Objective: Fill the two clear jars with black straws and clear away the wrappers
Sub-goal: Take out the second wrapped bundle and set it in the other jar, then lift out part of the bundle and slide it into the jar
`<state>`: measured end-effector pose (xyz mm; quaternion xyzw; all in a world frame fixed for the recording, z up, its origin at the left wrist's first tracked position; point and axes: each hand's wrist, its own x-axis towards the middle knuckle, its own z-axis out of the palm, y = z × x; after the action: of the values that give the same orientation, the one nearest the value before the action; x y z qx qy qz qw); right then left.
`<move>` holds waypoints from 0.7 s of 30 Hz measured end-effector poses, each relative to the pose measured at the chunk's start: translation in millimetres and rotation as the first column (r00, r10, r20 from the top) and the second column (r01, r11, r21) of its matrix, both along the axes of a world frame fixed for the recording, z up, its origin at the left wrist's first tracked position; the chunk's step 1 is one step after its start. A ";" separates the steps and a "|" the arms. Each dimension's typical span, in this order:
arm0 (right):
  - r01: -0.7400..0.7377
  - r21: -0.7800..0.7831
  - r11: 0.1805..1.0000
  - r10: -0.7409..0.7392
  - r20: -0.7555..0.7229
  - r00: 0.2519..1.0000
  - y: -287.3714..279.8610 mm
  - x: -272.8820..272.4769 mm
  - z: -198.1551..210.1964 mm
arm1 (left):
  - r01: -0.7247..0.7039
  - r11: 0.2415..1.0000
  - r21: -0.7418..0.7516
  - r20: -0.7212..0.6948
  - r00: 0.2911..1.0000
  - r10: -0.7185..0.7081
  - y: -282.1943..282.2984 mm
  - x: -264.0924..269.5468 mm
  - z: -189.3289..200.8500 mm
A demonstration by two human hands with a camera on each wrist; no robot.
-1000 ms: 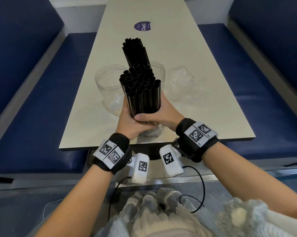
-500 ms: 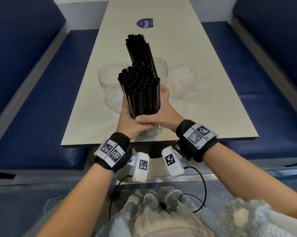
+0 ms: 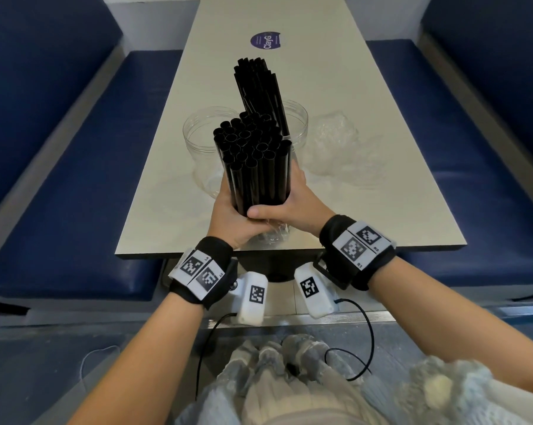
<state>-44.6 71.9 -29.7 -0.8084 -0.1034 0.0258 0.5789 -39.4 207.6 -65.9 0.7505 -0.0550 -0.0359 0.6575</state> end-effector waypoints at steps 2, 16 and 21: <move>0.014 0.000 1.000 -0.014 0.030 0.999 3.1 -0.5 -0.3 | -0.016 1.000 0.002 0.005 1.000 0.016 3.1 -0.2 0.8; -0.082 -0.019 0.996 0.083 0.054 0.995 28.3 13.3 13.6 | -0.104 0.993 0.053 0.076 0.992 0.100 33.2 -3.9 27.9; -0.077 -0.126 0.989 0.095 0.147 0.985 49.6 24.1 28.0 | -0.210 0.976 0.058 0.112 0.973 0.203 59.9 -2.2 36.8</move>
<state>-20.5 121.5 -1.7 -0.8360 -0.1806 -0.0050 0.5181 -41.6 267.4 -29.1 0.7754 -0.0100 0.0704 0.6275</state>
